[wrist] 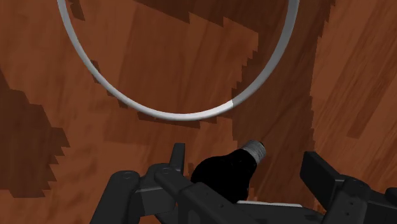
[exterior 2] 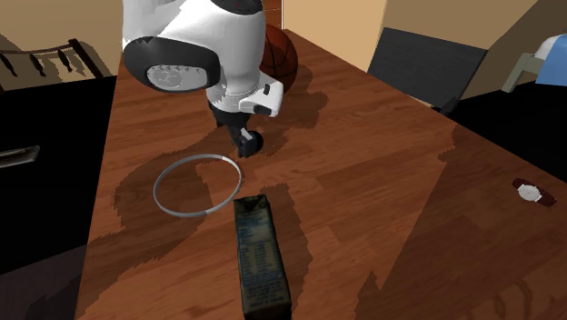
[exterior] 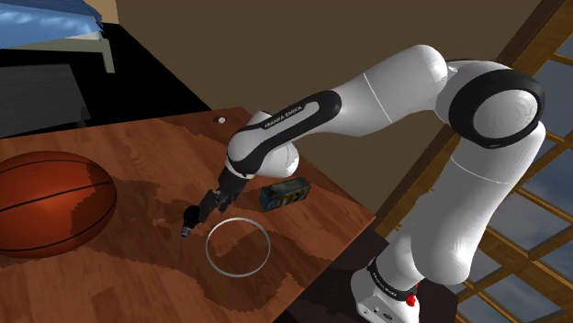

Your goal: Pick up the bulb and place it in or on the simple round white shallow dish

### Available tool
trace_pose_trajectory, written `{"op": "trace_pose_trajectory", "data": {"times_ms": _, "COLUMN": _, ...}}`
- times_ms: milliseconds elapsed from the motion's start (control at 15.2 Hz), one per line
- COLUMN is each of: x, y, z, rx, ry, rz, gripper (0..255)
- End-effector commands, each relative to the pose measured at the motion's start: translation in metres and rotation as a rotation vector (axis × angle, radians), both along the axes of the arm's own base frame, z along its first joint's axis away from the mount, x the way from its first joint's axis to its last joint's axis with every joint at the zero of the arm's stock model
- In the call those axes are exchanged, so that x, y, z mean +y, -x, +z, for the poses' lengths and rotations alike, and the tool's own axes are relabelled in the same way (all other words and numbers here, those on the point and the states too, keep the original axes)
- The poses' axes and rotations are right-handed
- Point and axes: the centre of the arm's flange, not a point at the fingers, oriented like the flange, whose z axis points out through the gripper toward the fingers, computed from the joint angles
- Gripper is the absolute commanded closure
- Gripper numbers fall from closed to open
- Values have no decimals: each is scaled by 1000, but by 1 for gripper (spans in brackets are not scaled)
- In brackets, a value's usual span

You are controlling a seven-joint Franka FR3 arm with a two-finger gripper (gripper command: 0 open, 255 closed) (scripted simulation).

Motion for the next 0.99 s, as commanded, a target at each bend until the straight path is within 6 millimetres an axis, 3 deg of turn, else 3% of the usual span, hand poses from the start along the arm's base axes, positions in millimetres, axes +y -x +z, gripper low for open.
{"op": "trace_pose_trajectory", "data": {"times_ms": 0, "x": 4, "y": -3, "z": -9, "rx": -3, "ry": -8, "rz": 8, "gripper": 0}}
{"op": "trace_pose_trajectory", "data": {"times_ms": 264, "x": 15, "y": -3, "z": -30, "rx": -3, "ry": -8, "rz": 8, "gripper": 0}}
{"op": "trace_pose_trajectory", "data": {"times_ms": 792, "x": 15, "y": -3, "z": -30, "rx": -3, "ry": -8, "rz": 8, "gripper": 0}}
{"op": "trace_pose_trajectory", "data": {"times_ms": 858, "x": 15, "y": -3, "z": -30, "rx": -3, "ry": -8, "rz": 8, "gripper": 255}}
{"op": "trace_pose_trajectory", "data": {"times_ms": 924, "x": 15, "y": -3, "z": -30, "rx": -3, "ry": -8, "rz": 8, "gripper": 255}}
